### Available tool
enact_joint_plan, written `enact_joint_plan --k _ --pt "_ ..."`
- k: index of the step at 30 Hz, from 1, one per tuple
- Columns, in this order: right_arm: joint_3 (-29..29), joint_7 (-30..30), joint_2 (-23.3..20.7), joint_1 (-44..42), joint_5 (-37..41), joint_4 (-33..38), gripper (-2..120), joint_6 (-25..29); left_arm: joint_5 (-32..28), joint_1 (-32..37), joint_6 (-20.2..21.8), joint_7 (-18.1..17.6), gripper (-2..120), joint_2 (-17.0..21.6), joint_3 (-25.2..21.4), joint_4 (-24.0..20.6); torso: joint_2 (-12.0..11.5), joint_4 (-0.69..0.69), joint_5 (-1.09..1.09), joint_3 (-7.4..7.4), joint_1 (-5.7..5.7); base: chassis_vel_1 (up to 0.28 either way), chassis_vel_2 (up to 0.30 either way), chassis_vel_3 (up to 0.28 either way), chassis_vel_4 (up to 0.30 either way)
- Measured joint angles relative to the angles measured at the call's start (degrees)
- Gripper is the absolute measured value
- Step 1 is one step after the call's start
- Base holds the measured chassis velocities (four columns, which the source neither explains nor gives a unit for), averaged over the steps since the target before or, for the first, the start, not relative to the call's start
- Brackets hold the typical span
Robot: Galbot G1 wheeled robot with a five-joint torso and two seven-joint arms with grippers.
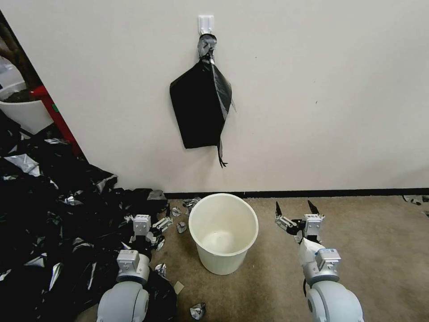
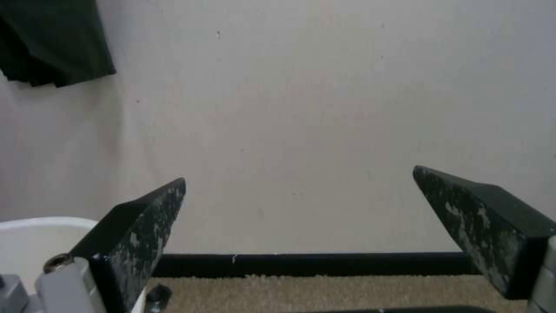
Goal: Place a trash bag onto the trash bin.
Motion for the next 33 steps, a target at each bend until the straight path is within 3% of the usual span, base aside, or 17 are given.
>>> enact_joint_plan --k 3,10,12,14,16,25,28,30,33 --pt "-0.1 0.2 -0.1 0.0 0.0 0.0 100 0.0 -0.2 0.0 -0.1 -0.2 100 0.0 0.1 0.0 0.0 0.00 0.00 0.00 0.00 0.000 0.000 0.000 0.000" --pt "-6.7 10.2 -6.2 3.0 5.4 -1.2 100 4.6 -10.3 -1.3 -6.5 -8.6 100 -0.7 4.7 2.8 0.0 -0.01 0.00 0.00 0.00 0.000 0.000 0.000 0.000" --pt "-9.7 14.9 -9.1 4.4 8.0 -1.9 100 6.8 -10.5 -0.9 -8.9 -8.8 100 -0.7 5.1 3.3 0.0 0.01 0.01 0.00 0.00 0.000 0.000 0.000 0.000" --pt "-10.0 15.1 -9.3 4.5 8.1 -2.0 100 7.3 -10.0 -0.9 -9.3 -8.7 100 -0.7 4.9 3.4 0.0 0.00 0.00 0.00 0.00 0.000 0.000 0.000 0.000" --pt "-10.2 12.2 -9.9 5.3 7.1 -2.6 100 10.8 -8.5 -0.8 -9.7 -8.2 100 -0.6 4.6 3.4 0.0 0.00 0.01 0.00 0.00 0.000 0.000 0.000 0.000" --pt "-10.0 6.9 -10.4 6.1 4.4 -3.2 100 16.2 -2.7 -0.2 -12.3 -5.0 100 -0.5 3.5 2.4 0.0 -0.01 0.00 0.00 0.00 0.000 0.000 0.000 0.000" --pt "-11.3 2.7 -10.7 7.9 7.2 -4.1 100 20.9 -3.0 0.0 -13.1 -5.2 100 -0.5 3.6 2.0 0.0 -0.02 0.00 0.00 0.00 0.000 0.000 0.000 0.000" --pt "-15.5 -4.3 -11.0 12.7 14.7 -5.7 100 26.6 -4.0 0.4 -13.3 -6.3 100 -0.5 3.6 1.9 0.0 0.00 0.00 0.00 0.00 0.000 0.000 0.000 0.000" --pt "-20.4 -7.2 -10.8 18.6 20.5 -7.2 100 29.3 -4.2 1.1 -13.3 -6.7 100 -0.5 3.2 2.2 0.0 0.00 0.00 0.00 0.00 0.000 0.000 0.000 0.000"
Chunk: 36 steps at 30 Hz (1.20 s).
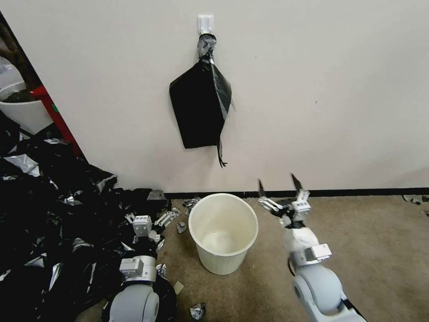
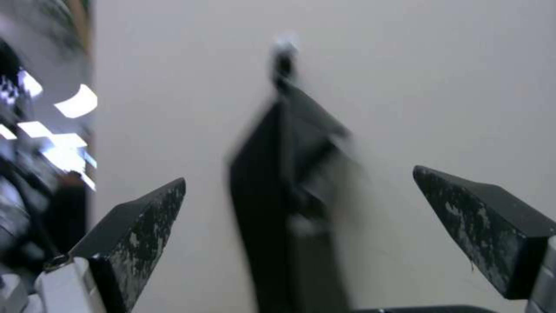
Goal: Place a trash bag onto the trash bin.
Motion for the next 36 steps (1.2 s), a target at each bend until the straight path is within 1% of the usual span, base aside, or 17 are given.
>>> enact_joint_plan --k 1,2,6,7,9,10,12,13,14,16,17,21,22,24,25,27,36 --pt "-2.7 -0.3 0.6 3.9 2.5 -1.1 100 0.6 0.0 0.5 0.0 -0.1 100 0.0 -0.2 0.0 0.0 0.00 -0.01 0.00 0.00 0.000 0.000 0.000 0.000" --pt "-2.7 -0.3 0.6 3.9 2.5 -1.1 100 0.6 0.0 0.5 0.0 -0.1 100 0.0 -0.2 0.0 0.0 0.00 -0.01 0.00 0.00 0.000 0.000 0.000 0.000" --pt "-10.2 1.2 3.1 17.2 6.3 -5.6 100 0.3 1.0 2.2 0.0 -0.2 100 0.0 -1.6 0.1 0.0 0.01 -0.02 0.01 0.00 0.000 0.000 0.000 0.000" --pt "-10.2 1.2 3.1 17.2 6.3 -5.6 100 0.3 1.0 2.2 0.0 -0.2 100 0.0 -1.6 0.1 0.0 0.01 -0.02 0.01 0.00 0.000 0.000 0.000 0.000" --pt "-13.5 2.0 4.0 23.0 7.5 -8.9 100 -0.5 1.1 2.7 -0.1 -0.2 100 0.2 -2.7 0.1 0.0 0.00 -0.02 0.01 0.00 0.000 0.000 0.000 0.000" --pt "-13.5 2.0 4.0 23.0 7.5 -8.9 100 -0.5 1.1 2.7 -0.1 -0.2 100 0.2 -2.7 0.1 0.0 0.00 -0.02 0.01 0.00 0.000 0.000 0.000 0.000" --pt "-16.6 3.1 5.4 28.8 9.3 -13.5 100 -1.4 1.1 2.9 -0.3 -0.3 100 0.4 -3.7 0.0 0.0 0.00 -0.01 0.00 0.00 0.000 0.000 0.000 0.000" --pt "-17.3 3.8 6.0 30.6 10.0 -15.3 100 -1.8 1.1 3.0 -0.3 -0.4 100 0.4 -4.0 0.0 0.0 0.00 -0.02 0.01 0.00 0.000 0.000 0.000 0.000" --pt "-17.3 3.8 6.0 30.6 10.0 -15.3 100 -1.8 1.1 3.0 -0.3 -0.4 100 0.4 -4.0 0.0 0.0 0.00 -0.02 0.01 0.00 0.000 0.000 0.000 0.000" --pt "-18.9 6.6 8.6 35.9 12.5 -20.7 100 -2.8 1.1 3.0 -0.7 -0.5 100 0.2 -4.1 0.2 0.0 0.00 -0.01 0.01 0.00 0.000 0.000 0.000 0.000" --pt "-18.9 6.6 8.6 35.9 12.5 -20.7 100 -2.8 1.1 3.0 -0.7 -0.5 100 0.2 -4.1 0.2 0.0 0.00 -0.01 0.01 0.00 0.000 0.000 0.000 0.000" --pt "-19.7 11.0 13.3 43.2 15.9 -27.1 100 -4.3 1.6 3.0 -1.5 -0.6 100 -0.4 -3.7 1.2 0.0 0.00 -0.02 0.01 0.00 0.000 0.000 0.000 0.000" --pt "-19.7 11.0 13.3 43.2 15.9 -27.1 100 -4.3 1.6 3.0 -1.5 -0.6 100 -0.4 -3.7 1.2 0.0 0.00 -0.02 0.01 0.00 0.000 0.000 0.000 0.000" --pt "-19.7 12.4 15.1 45.3 17.0 -29.0 100 -5.0 1.7 2.9 -1.8 -0.6 100 -0.4 -3.7 1.5 0.0 0.00 -0.01 0.00 0.00 0.000 0.000 0.000 0.000" --pt "-19.7 12.4 15.1 45.3 17.0 -29.0 100 -5.0 1.7 2.9 -1.8 -0.6 100 -0.4 -3.7 1.5 0.0 0.00 -0.01 0.00 0.00 0.000 0.000 0.000 0.000" --pt "-19.1 13.4 16.6 46.9 17.1 -30.8 100 -5.6 1.7 2.7 -1.9 -0.7 100 -0.2 -3.8 1.8 0.0 0.00 -0.01 0.00 0.00 0.000 0.000 0.000 0.000" --pt "-16.0 14.7 17.2 49.9 15.5 -35.4 100 -6.1 1.7 2.0 -2.1 -0.8 100 0.1 -3.6 2.8 0.0 -0.01 0.00 0.00 0.00 0.000 0.000 0.000 0.000"
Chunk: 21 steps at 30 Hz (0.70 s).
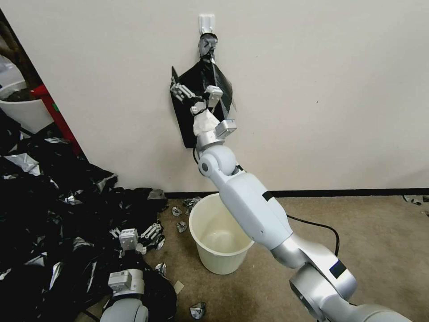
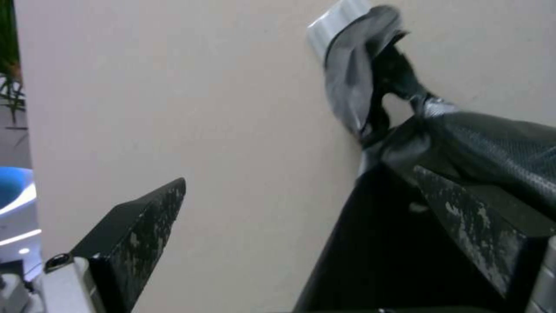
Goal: Place a trash bag onto the trash bin.
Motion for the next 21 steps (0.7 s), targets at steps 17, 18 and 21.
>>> enact_joint_plan --k 17,18,21 --pt "0.9 0.0 -1.9 -0.1 -0.1 0.0 100 -1.0 0.0 -0.5 -0.1 -0.7 100 0.6 0.4 0.5 0.0 0.00 0.00 0.00 0.00 0.000 0.000 0.000 0.000" --pt "0.9 0.0 -2.1 -0.2 0.0 0.0 100 -1.2 0.1 -0.6 -0.1 -0.7 100 0.7 0.5 0.5 0.0 0.00 0.00 0.00 0.00 0.000 0.000 0.000 0.000" --pt "0.9 0.1 -2.2 -0.2 0.0 0.0 100 -1.5 0.1 -0.6 -0.1 -0.7 100 0.7 0.6 0.5 0.0 0.00 0.00 0.00 0.00 0.000 0.000 0.000 0.000"
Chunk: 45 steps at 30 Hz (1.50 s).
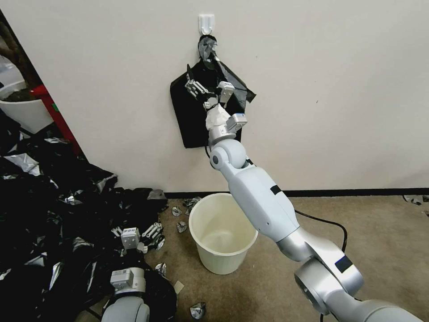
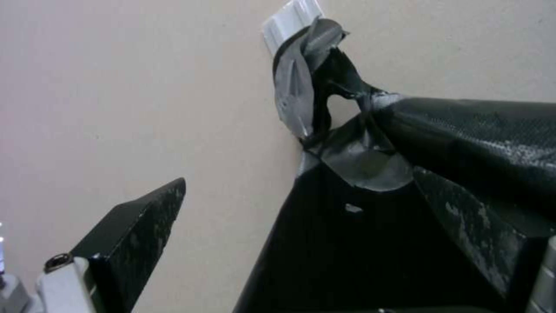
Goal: Place a trash bag onto the trash bin.
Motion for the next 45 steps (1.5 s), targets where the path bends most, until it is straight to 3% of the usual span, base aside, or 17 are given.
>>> enact_joint_plan --k 20,45 --pt "0.7 3.9 0.9 3.1 9.9 -0.5 100 -3.7 0.4 0.3 -0.5 -0.4 100 -0.3 0.0 -0.4 0.0 0.01 0.00 0.00 0.00 0.000 0.000 0.000 0.000" --pt "1.2 -2.2 1.1 4.8 13.2 -2.2 97 -2.2 1.6 0.2 -1.8 -1.0 100 -0.9 0.3 0.9 0.0 0.01 0.00 0.00 0.00 0.000 0.000 0.000 0.000"
